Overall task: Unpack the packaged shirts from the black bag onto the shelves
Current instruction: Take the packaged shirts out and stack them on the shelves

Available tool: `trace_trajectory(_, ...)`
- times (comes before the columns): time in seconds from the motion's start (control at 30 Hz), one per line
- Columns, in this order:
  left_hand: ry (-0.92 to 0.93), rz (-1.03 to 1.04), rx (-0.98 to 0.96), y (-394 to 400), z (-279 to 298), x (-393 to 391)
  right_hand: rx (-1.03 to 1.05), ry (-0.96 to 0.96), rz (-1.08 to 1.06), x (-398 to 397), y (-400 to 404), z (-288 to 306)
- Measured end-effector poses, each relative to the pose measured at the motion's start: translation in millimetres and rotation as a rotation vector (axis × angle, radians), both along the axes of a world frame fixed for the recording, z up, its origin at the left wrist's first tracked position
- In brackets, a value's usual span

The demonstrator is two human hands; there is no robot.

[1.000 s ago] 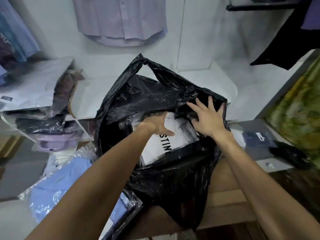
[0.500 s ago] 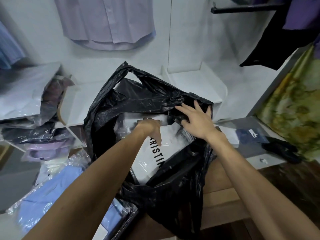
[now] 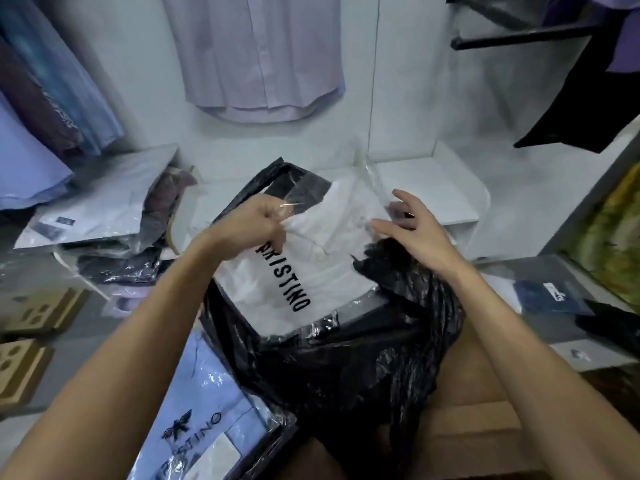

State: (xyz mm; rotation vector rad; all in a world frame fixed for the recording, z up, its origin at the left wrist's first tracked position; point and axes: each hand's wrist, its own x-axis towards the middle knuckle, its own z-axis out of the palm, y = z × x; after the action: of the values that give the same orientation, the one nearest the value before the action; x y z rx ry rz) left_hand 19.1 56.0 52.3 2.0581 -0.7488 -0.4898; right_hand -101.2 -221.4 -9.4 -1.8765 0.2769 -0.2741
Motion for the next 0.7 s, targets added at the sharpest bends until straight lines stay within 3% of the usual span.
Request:
trace_trajectory(0.2, 0.058, 0.226, -0.402, 37, 41, 9, 0.343, -0.036, -0.015, 14, 20, 9)
trace_trajectory(0.43, 0.134, 0.289, -0.679, 28, 43, 1, 1.015, -0.213, 0.111, 15, 39, 25)
trace_trajectory(0.47, 0.163, 0.293, -0.704, 23, 41, -2, 1.012, -0.240, 0.146, 12, 40, 27)
trace_trajectory(0.53, 0.257, 0.292, -0.697, 13, 34, -8, 0.815, -0.243, 0.168, 4, 42, 31)
trace_trajectory(0.63, 0.432, 0.149, -0.569, -10, 26, -21, 0.527, -0.270, -0.013, -6, 36, 40)
trace_trajectory(0.7, 0.420, 0.047, -0.533, -27, 21, -26, 0.439, -0.306, -0.080, -17, 23, 46)
